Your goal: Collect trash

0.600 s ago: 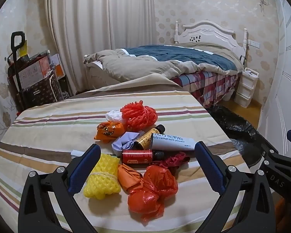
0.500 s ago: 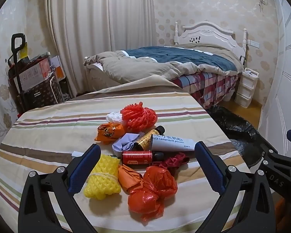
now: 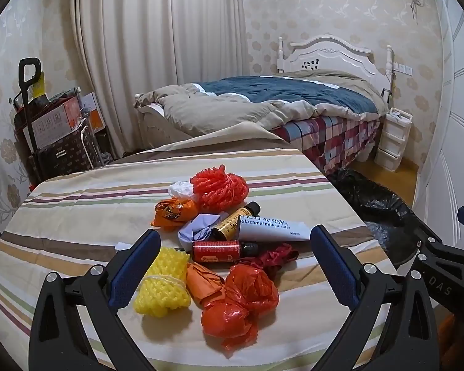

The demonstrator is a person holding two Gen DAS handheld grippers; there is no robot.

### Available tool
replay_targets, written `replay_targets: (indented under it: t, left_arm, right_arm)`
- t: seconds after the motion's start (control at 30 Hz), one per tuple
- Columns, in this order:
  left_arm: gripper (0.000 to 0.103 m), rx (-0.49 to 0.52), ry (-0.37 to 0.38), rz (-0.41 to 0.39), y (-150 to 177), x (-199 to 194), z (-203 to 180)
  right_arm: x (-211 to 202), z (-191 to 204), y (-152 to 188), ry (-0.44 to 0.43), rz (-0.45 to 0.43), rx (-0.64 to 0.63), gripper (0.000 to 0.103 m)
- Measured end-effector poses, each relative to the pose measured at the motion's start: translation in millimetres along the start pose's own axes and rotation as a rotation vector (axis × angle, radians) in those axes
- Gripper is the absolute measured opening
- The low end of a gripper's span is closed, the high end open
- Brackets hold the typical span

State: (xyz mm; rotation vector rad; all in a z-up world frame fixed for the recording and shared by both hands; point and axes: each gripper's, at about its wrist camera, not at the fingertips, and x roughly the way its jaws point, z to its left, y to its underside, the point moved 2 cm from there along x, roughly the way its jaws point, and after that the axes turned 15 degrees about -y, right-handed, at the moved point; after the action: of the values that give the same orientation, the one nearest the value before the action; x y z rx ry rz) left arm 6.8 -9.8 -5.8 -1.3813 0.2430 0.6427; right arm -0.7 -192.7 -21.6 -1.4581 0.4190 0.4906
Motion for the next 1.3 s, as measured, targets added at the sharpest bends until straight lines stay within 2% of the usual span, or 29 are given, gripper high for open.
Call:
replay_targets:
  t: [1.3]
  left_arm:
    - [0.097,0.001,-0.006,0.015,5.5,5.3,-2.2]
  right_arm:
    - [1.9,-5.5,3.9,-0.002,0.009,0.006,0.099]
